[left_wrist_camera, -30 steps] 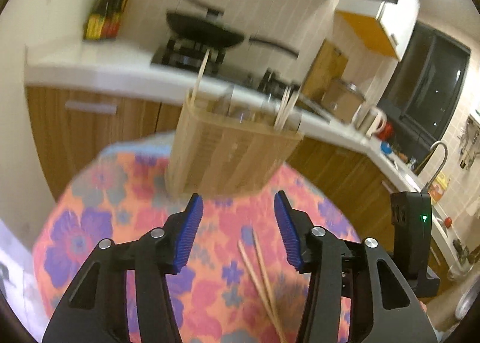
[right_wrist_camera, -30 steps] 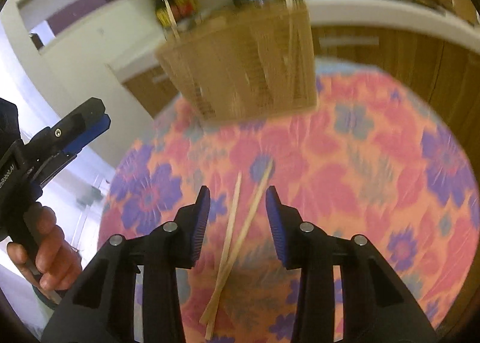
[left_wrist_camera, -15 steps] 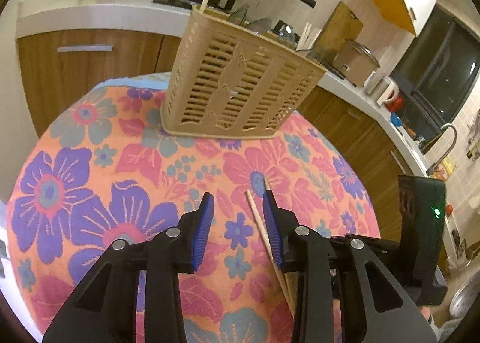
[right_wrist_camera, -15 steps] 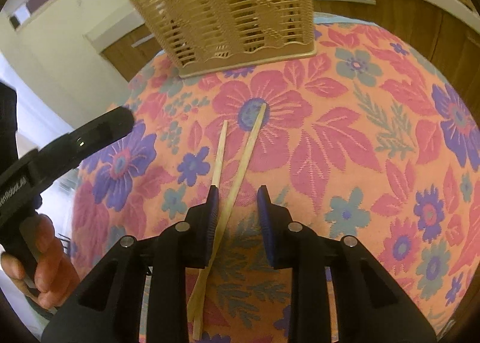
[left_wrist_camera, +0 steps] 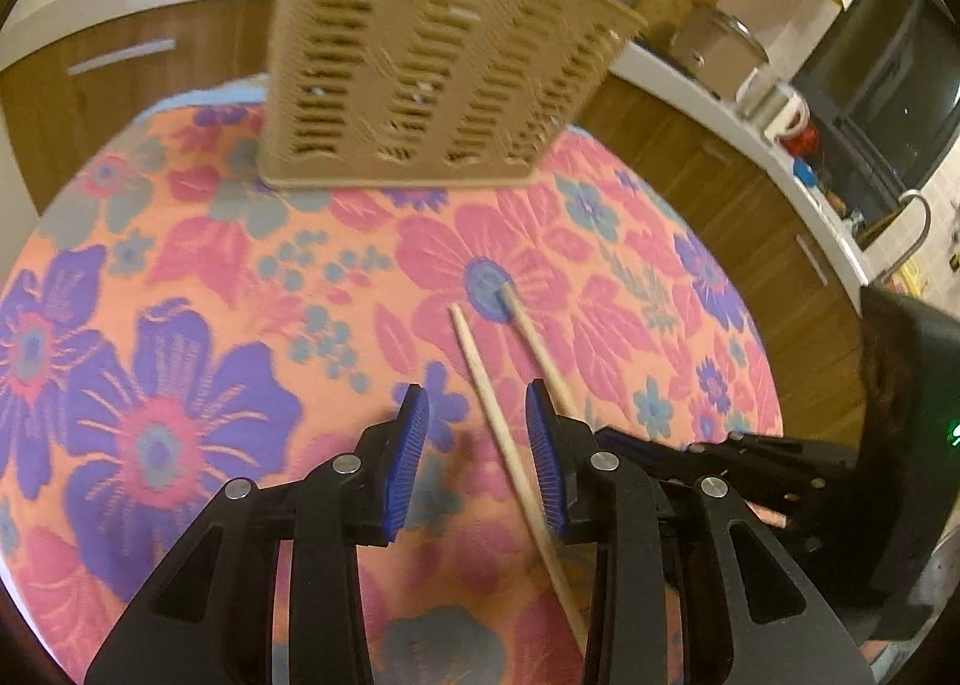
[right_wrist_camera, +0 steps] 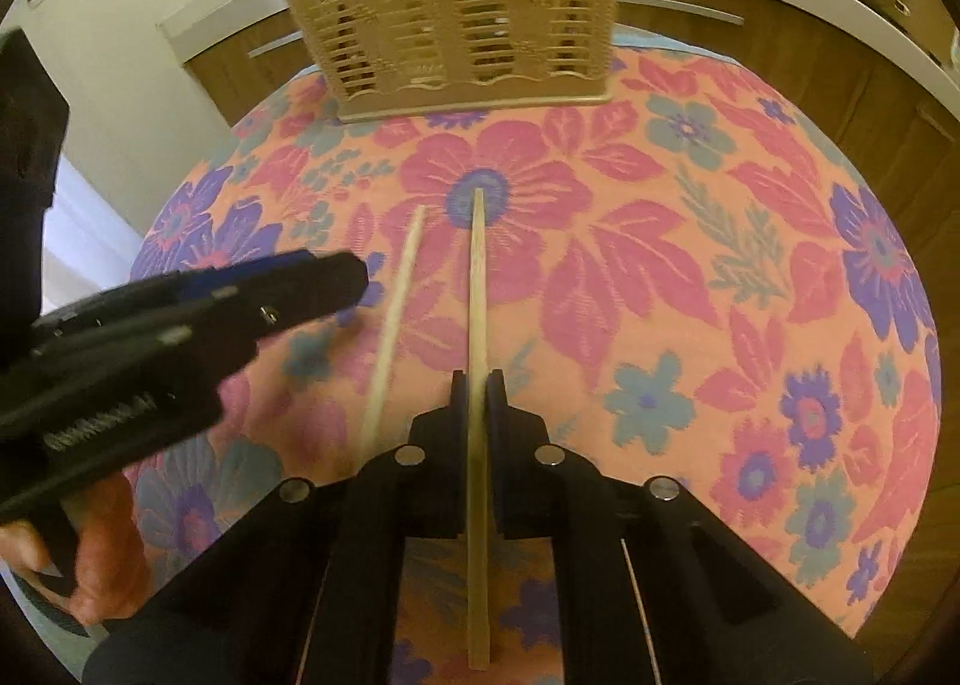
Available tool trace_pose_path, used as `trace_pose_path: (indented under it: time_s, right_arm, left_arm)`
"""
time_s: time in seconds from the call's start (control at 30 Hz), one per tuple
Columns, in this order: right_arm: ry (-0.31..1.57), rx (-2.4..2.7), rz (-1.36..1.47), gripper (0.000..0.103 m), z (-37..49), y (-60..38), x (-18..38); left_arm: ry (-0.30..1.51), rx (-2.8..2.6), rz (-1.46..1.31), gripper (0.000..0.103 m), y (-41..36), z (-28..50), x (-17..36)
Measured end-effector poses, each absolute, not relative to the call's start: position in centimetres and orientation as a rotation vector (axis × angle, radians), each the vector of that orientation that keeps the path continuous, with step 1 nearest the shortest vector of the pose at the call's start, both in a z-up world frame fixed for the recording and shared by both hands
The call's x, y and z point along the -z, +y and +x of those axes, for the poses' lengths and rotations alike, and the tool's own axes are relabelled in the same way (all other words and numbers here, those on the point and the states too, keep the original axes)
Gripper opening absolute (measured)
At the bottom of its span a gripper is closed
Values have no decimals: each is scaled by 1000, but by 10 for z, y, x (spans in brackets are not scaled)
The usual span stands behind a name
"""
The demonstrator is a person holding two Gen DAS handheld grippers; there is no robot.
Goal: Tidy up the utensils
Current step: 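Close the right gripper on one chopstick while the left gripper grasps another chopstick, then lift both chopsticks over the basket and open both grippers to drop them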
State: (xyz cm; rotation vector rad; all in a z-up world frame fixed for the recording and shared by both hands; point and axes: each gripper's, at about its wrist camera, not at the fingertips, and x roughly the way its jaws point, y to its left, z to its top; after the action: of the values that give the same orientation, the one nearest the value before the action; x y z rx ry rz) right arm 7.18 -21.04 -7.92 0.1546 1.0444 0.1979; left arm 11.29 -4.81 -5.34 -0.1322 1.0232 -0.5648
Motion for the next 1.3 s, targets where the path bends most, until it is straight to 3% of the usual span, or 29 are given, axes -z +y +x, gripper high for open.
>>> trace_pose_path:
  time_s: [0.27, 0.33, 0.37, 0.53, 0.73, 0.8, 0.87, 0.93, 1.0, 1.2, 1.3]
  right_arm:
    - [1059, -177, 228, 4, 70, -250, 81]
    - [1058, -177, 225, 4, 69, -253, 79]
    - [1059, -180, 224, 4, 69, -254, 79]
    - [1078, -189, 218, 4, 70, -258, 83]
    - [1103, -200, 222, 5, 77, -259, 85]
    - [1114, -206, 234, 9, 83, -259, 84]
    - [1124, -226, 271, 26, 92, -261, 84]
    - [1128, -241, 258, 31, 99, -257, 81]
    - [1124, -208, 193, 31, 104, -251, 78]
    - [1134, -165, 92, 29, 113, -237, 78]
    - [1109, -148, -10, 10, 110, -225, 78]
  left_arm:
    - [1036, 478, 108, 32, -91, 107, 61]
    - [1016, 444, 178, 22, -98, 104, 62]
    - [998, 412, 224, 10, -102, 102, 63]
    - [995, 430, 187, 3, -91, 105, 62]
    - [1025, 446, 87, 3, -62, 110, 61]
    - [1039, 463, 68, 4, -57, 111, 60]
    - [1049, 480, 57, 5, -54, 110, 59]
    - [1050, 487, 66, 12, -54, 109, 58]
    - [1051, 487, 90, 18, -55, 107, 57]
    - [1062, 462, 198, 18, -72, 105, 59]
    - [1025, 452, 289, 18, -84, 96, 61]
